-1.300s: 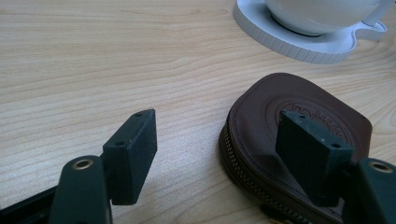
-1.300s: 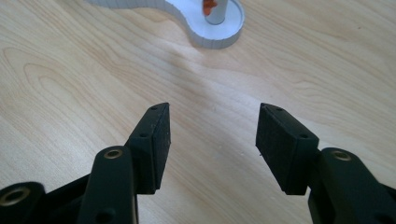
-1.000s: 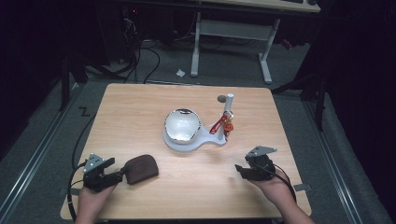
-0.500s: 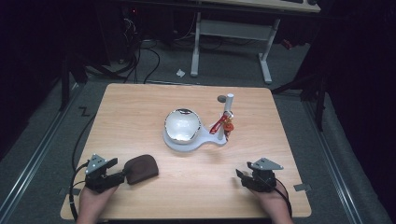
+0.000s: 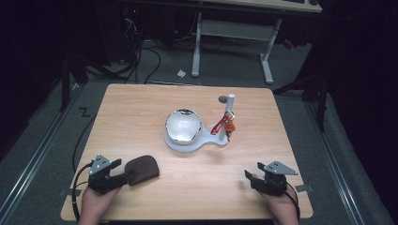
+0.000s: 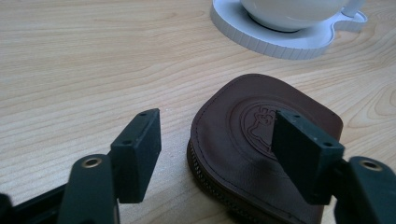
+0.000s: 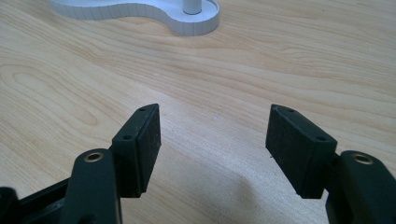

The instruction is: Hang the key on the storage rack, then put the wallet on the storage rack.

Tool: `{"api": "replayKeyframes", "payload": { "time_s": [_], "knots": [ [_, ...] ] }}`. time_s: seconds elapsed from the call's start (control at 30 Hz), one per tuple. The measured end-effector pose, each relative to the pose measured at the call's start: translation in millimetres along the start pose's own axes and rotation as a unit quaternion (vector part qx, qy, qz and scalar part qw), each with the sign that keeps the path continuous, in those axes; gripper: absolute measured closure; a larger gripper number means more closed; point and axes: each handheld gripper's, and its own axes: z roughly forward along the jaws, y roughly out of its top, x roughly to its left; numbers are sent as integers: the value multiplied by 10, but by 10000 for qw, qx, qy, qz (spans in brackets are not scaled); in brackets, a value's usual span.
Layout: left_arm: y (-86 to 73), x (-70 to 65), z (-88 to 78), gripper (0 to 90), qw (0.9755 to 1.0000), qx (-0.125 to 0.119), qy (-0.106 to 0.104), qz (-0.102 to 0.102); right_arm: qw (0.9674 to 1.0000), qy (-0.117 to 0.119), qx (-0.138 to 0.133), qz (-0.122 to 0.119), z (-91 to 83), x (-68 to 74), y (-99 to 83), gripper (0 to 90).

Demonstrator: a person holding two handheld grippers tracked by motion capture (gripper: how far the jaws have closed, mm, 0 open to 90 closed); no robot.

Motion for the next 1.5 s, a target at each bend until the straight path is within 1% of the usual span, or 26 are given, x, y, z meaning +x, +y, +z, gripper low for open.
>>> {"api": "replayKeyframes", "payload": {
  "time_s": [0.03,0.07,0.1,0.17,0.27,0.37,0.5,0.57,0.63,0.67,0.73,0.83,0.87,0.93,0.97,1.0,1.03,1.1,1.13,1.17,1.2,1.23,1.27,1.33,1.47,1.5],
  "knots": [
    [0,0,0,353,10000,0,0,0,10000,0,0,0,0,0,0,361],
    [-27,1,-23,370,9999,-63,0,-112,10000,50,-17,54,-3,-7,-8,358],
    [-27,1,-23,378,9999,-63,0,-112,10000,54,-25,41,-1,-10,-10,358],
    [-60,2,-42,406,9993,-173,-10,-318,9999,83,-19,57,8,-9,-12,361],
    [-65,11,-3,454,9994,-77,-37,-324,9999,116,-27,123,32,-8,-4,366],
    [-55,34,-8,514,9996,-64,-33,-288,9999,156,33,59,86,0,3,372],
    [-51,99,-64,597,9986,-173,-102,-496,9997,235,106,-2,124,31,-11,380],
    [-53,111,-65,618,9983,-175,-126,-537,9996,248,128,-3,129,39,-14,381],
    [-60,119,-49,651,9981,-123,-168,-578,9996,254,119,-8,128,41,-14,382],
    [-58,107,-21,652,9980,-39,-186,-603,9996,241,109,75,113,40,-19,383],
    [-57,101,-4,648,9980,11,-187,-601,9996,240,117,56,107,38,-32,384],
    [-80,143,37,623,9947,91,-324,-972,9997,215,127,65,99,23,-35,385],
    [-93,161,44,617,9928,111,-416,-1118,9996,203,122,120,93,20,-36,387],
    [-118,190,57,619,9876,179,-691,-1395,9996,193,123,182,94,12,-36,388],
    [-127,183,52,660,9869,172,-764,-1409,9995,199,121,200,98,13,-37,390],
    [-128,158,48,689,9878,183,-733,-1364,9995,203,112,197,104,17,-39,392],
    [-128,158,48,697,9878,183,-733,-1364,9995,214,137,193,108,28,-40,394],
    [-133,101,46,713,9886,256,-784,-1261,9996,231,145,117,110,53,-28,395],
    [-133,101,46,769,9886,256,-784,-1261,9996,231,145,117,110,53,-28,395],
    [-143,66,46,805,9896,273,-785,-1176,9996,234,129,-9,104,75,-16,397],
    [-143,66,46,809,9896,273,-785,-1176,9996,234,129,-9,104,75,-16,397],
    [-149,49,43,809,9904,258,-733,-1145,9996,236,118,-18,100,81,-18,399],
    [-154,37,40,839,9910,246,-705,-1107,9996,257,122,46,90,76,-24,399],
    [-151,4,33,852,9933,239,-617,-947,9996,250,87,111,82,67,-21,401],
    [-132,-21,20,870,9947,177,-588,-821,9996,244,87,90,98,50,-11,405],
    [-121,-31,12,871,9950,147,-589,-791,9996,244,107,133,101,48,-13,405]
  ]
}}
